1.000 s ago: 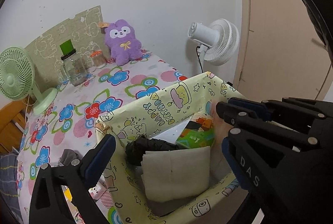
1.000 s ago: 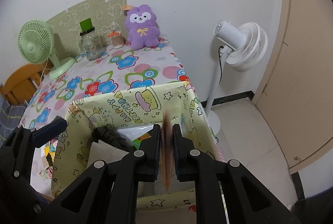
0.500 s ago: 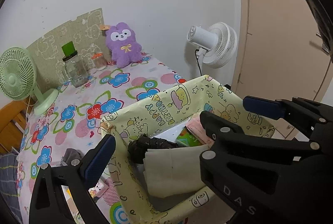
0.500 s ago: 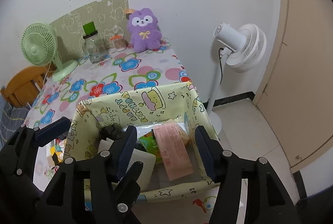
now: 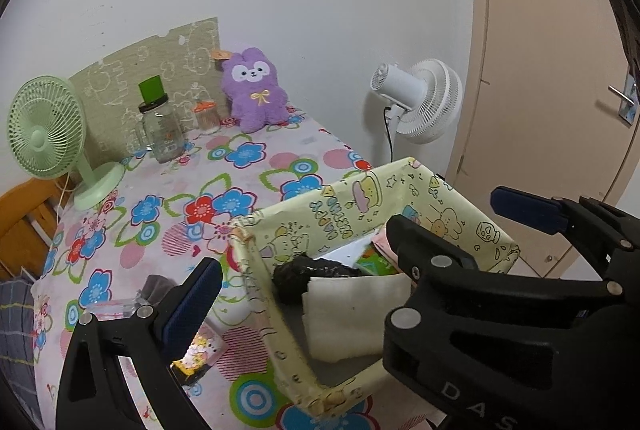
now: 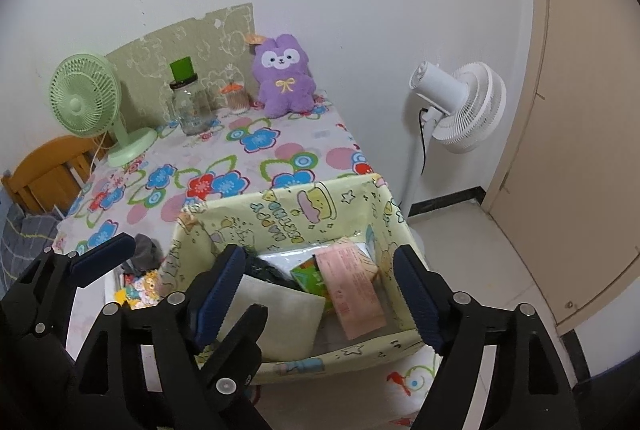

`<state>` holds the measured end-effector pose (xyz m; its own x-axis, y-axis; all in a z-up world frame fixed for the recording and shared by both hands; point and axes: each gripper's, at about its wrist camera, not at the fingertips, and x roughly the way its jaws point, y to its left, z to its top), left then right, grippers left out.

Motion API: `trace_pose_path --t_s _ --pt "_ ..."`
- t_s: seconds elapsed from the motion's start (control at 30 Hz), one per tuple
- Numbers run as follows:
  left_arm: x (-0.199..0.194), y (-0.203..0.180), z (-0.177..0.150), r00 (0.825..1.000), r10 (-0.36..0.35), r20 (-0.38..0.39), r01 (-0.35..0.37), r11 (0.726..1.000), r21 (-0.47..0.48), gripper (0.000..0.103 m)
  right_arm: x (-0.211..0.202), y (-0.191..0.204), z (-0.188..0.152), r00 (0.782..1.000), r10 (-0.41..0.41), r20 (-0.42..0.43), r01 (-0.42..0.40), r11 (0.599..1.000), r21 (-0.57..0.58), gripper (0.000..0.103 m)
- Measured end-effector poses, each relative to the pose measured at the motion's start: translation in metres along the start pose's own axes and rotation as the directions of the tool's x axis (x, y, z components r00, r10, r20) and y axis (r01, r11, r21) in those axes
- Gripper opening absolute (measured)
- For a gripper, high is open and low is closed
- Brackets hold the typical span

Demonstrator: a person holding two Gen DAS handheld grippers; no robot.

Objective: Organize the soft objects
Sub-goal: 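Withdraw both tools from the gift box back over the table items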

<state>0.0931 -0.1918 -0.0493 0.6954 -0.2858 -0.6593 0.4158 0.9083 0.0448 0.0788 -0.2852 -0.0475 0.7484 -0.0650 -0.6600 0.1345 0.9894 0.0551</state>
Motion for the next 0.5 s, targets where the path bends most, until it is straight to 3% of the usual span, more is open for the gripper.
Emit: trace_pose_path --t_s 0.27,0.5 --pt "-0.019 0.02 -0.003 0.999 0.032 0.032 -0.031 0.999 -0.025 0.103 -0.016 0.022 0.002 0.999 0.02 0.043 -0.018 0.999 -0.034 0.087" --pt "-0.035 0.041 -0.008 0.997 0.062 0.056 -0.058 0.997 -0.057 0.103 -0.032 0.043 0.002 0.995 0.038 0.09 -0.033 0.998 -0.055 0.097"
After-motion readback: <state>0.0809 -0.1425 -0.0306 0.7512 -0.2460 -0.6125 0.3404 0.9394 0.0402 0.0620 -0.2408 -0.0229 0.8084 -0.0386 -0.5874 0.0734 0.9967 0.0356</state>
